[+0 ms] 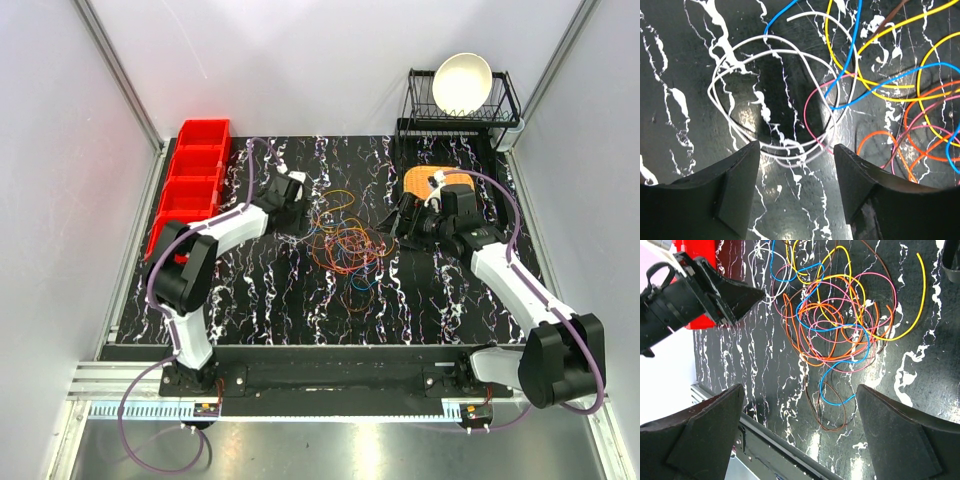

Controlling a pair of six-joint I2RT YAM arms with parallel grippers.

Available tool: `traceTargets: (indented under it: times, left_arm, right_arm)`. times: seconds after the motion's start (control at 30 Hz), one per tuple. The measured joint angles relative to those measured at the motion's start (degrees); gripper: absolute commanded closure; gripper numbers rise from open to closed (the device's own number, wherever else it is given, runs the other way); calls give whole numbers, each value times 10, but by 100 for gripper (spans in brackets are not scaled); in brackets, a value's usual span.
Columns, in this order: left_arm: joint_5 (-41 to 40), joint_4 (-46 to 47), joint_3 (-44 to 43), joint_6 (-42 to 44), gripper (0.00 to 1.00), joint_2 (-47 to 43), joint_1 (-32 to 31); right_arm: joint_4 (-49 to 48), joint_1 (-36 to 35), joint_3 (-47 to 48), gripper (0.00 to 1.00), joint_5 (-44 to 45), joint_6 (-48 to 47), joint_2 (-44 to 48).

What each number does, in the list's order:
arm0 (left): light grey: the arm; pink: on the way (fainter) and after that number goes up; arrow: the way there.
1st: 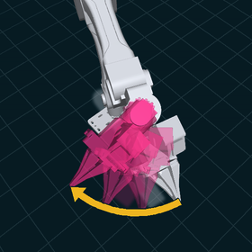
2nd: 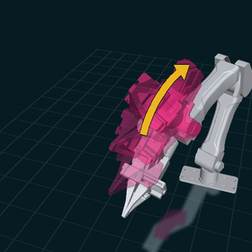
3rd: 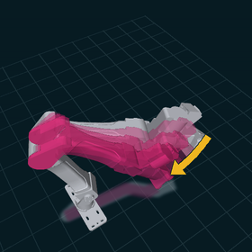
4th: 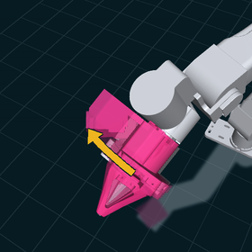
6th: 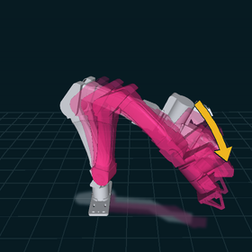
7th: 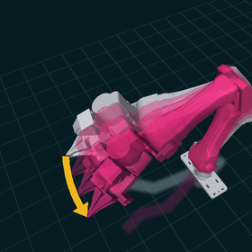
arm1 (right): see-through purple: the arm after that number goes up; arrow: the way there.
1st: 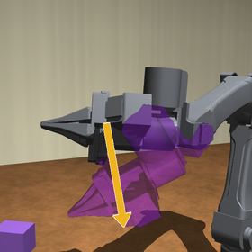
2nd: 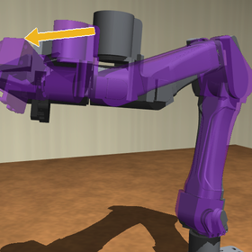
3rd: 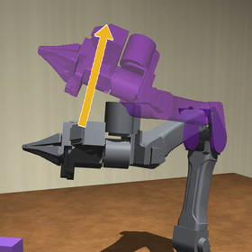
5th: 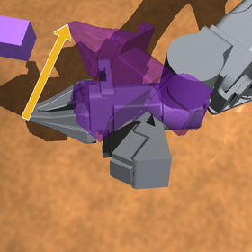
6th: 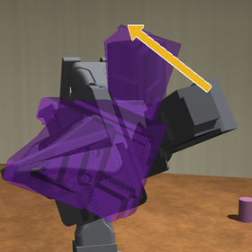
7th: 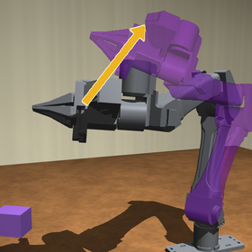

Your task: Untangle the cables

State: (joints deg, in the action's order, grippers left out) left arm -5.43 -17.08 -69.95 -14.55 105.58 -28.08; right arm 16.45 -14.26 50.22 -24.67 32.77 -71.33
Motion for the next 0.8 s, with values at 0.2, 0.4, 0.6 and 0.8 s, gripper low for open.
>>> traceTargets:
  times: [0.2, 0.4, 0.6, 0.8]
  left_arm:
    - [19, -14, -32, 0, 66, 29, 5]
    - [42, -42, -72, 1, 95, 61, 12]
    - [50, -57, -83, 2, 100, 77, 15]
    - [33, -136, -114, 2, 100, 32, -9]
  right_arm:
    - [0, 0, 0, 1, 0, -2, -5]
    - [0, 0, 0, 1, 0, -9, -9]
    - [2, 0, -9, 1, 0, -9, -4]
    - [2, 0, -9, 1, -8, -5, 14]
